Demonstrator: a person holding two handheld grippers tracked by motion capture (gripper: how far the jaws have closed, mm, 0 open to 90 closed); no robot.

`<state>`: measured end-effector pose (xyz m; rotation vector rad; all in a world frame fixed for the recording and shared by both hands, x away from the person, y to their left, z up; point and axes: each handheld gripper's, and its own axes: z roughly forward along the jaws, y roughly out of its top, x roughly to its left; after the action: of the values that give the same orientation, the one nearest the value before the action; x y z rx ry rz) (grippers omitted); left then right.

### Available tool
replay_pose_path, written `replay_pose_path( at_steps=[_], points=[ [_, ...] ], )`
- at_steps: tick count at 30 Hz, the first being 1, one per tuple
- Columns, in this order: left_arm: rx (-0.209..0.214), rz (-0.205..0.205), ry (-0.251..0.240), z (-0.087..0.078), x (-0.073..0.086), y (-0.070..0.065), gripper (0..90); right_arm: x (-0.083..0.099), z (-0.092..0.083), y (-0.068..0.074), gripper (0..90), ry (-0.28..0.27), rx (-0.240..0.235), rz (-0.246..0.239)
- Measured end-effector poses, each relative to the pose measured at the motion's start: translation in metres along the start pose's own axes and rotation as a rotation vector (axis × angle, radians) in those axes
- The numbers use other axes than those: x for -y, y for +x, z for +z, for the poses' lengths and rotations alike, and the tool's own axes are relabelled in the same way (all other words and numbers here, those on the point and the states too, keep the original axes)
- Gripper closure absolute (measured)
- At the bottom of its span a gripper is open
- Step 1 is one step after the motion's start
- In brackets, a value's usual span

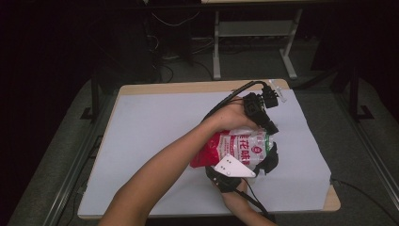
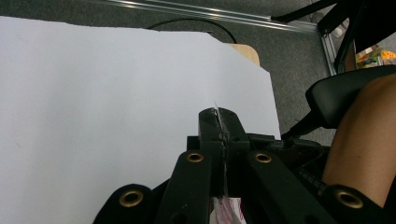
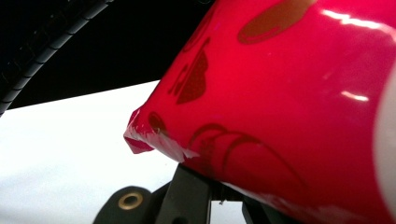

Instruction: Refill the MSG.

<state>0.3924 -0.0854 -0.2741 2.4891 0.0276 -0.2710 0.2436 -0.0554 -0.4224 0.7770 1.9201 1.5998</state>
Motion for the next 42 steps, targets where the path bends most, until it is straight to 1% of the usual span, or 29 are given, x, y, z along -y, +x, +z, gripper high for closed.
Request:
replay_pose_path(
  at_steps=[20,32,35,42],
  points=[
    [-0.002,-0.002,-0.002,0.0004,0.0,0.0,89.9,-0.0003,-0.0001,-0.0003,90.0,-0.003,0.0,-0.003],
    [0.0,-0.001,0.008,0.002,-0.0001,0.0011,89.9,-0.0008,-0.0006,-0.0001,90.0,-0.005,-0.002,0.003],
    [-0.002,-0.002,-0.003,0.0025,-0.0002,0.0002,89.9,-0.0009,-0.0007,-0.0001,90.0,-0.006,-0.001,0.002],
    [0.002,-0.003,0.001,0.0017,0.0,0.0002,89.8,-0.0007,-0.0004,-0.0001,90.0,-0.004,0.0,-0.002]
  ],
)
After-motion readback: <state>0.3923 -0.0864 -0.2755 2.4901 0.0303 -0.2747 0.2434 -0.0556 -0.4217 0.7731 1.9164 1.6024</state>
